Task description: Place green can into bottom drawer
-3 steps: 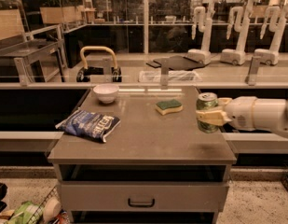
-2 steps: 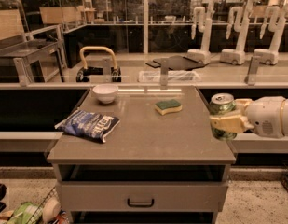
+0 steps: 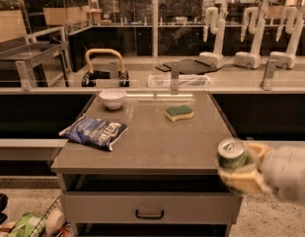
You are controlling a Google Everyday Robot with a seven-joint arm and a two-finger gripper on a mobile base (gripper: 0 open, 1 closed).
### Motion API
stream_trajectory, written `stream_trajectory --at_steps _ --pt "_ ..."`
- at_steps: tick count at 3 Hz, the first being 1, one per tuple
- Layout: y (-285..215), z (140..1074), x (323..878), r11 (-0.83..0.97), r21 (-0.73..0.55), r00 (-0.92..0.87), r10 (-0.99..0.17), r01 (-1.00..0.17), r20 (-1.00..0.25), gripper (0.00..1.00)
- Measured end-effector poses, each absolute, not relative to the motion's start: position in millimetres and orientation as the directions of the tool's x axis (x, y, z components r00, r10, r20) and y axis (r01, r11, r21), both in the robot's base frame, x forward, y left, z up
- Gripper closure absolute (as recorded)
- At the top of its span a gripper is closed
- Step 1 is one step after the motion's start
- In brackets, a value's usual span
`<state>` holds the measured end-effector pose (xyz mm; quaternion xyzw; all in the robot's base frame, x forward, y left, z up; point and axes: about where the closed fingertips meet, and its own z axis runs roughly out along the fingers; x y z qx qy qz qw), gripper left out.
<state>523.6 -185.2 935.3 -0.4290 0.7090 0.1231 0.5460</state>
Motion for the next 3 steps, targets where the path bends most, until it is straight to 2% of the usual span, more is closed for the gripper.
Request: stream_trajectory --at_steps 1,3 --pt "-151.1 859.2 495.7 0.546 -0.315 -0.031 -0.532 -0.776 -0.846 1.0" --pt "-142.6 844.3 501.1 0.557 -0.279 -0.039 -0.491 -0.783 -0.87 1.0"
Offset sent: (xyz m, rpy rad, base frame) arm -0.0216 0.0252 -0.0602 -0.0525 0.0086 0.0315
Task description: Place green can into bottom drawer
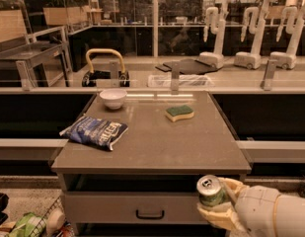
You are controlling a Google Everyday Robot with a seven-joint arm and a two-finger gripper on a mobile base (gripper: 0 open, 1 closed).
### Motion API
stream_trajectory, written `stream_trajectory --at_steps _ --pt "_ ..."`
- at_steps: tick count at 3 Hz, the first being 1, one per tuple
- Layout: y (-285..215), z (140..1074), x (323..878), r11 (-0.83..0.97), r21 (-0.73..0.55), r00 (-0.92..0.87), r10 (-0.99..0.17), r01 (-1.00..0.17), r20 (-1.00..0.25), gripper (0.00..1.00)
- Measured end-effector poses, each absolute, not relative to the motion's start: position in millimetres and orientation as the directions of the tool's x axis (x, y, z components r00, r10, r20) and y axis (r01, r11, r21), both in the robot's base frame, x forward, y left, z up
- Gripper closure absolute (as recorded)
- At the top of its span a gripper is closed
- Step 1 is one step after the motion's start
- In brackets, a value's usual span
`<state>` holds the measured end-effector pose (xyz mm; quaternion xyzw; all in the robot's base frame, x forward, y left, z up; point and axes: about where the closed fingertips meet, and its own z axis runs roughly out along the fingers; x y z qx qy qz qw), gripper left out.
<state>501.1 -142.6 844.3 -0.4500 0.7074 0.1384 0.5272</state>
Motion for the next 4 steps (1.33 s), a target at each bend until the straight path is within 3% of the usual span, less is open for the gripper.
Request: stream_trajectory --at_steps 4 --pt "-56.0 585.0 469.0 0.472 -0.098 -0.04 -0.274 -0.876 -0.961 1.0"
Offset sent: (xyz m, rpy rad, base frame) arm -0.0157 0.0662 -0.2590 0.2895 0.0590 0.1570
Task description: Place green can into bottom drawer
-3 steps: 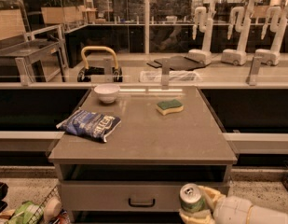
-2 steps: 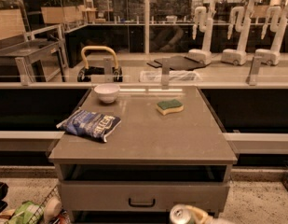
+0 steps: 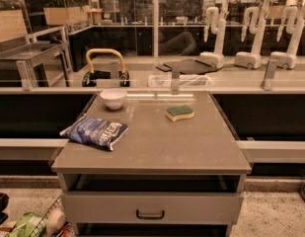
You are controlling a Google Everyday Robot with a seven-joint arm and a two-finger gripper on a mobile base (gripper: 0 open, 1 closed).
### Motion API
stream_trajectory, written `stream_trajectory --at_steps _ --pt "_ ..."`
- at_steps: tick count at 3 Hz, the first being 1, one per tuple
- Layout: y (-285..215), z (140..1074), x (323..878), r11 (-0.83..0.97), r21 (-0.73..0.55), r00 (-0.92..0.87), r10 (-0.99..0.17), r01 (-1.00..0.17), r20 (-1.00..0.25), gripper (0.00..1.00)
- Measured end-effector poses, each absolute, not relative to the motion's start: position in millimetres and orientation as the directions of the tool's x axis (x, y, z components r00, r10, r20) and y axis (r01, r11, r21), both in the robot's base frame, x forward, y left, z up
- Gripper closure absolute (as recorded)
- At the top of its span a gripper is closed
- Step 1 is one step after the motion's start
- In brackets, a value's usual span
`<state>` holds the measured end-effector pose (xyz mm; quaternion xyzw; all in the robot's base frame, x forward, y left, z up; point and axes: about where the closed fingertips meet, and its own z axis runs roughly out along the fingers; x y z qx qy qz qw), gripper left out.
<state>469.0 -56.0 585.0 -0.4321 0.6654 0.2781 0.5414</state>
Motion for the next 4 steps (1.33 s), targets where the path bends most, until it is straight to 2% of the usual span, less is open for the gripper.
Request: stream_trajectory --at_steps 2,4 --pt "-48.1 569.9 470.0 0.476 -0.062 -0.065 -0.247 -0.877 -0.967 1.0" --pt "-55.9 459.6 468.4 0.506 0.003 -0.106 -0.174 -0.862 -0.979 1.0"
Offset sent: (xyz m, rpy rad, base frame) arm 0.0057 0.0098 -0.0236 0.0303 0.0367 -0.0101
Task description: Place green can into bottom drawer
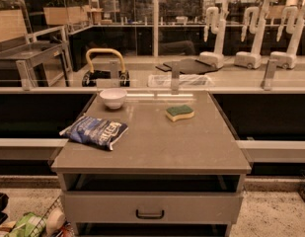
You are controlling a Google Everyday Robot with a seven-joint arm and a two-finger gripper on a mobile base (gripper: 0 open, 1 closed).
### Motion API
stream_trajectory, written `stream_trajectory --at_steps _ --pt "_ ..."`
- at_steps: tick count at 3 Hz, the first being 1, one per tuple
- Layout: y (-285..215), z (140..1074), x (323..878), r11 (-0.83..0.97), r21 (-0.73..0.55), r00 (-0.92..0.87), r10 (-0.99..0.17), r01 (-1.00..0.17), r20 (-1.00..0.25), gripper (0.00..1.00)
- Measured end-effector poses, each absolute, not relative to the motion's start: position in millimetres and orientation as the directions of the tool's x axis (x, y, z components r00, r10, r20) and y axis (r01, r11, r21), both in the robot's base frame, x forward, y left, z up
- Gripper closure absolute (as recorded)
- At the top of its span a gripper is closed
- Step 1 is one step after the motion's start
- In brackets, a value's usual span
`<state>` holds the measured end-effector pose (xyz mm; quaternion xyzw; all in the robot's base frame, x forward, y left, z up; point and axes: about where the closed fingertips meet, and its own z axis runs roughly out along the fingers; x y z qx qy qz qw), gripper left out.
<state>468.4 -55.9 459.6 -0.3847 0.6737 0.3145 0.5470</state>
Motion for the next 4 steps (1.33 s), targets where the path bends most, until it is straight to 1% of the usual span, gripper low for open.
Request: stream_trajectory --at_steps 1,2,4 --pt "-55.0 401.2 467.5 0.489 0.013 -0.091 -0.136 -0.872 -0.987 1.0" --pt "-53.2 348.8 475.7 0.492 0.056 -0.117 -0.095 -0.869 -0.989 1.0" --pt "-54.5 328.7 485.8 0.494 0.092 -0.145 -0.069 -0.864 -0.987 1.0"
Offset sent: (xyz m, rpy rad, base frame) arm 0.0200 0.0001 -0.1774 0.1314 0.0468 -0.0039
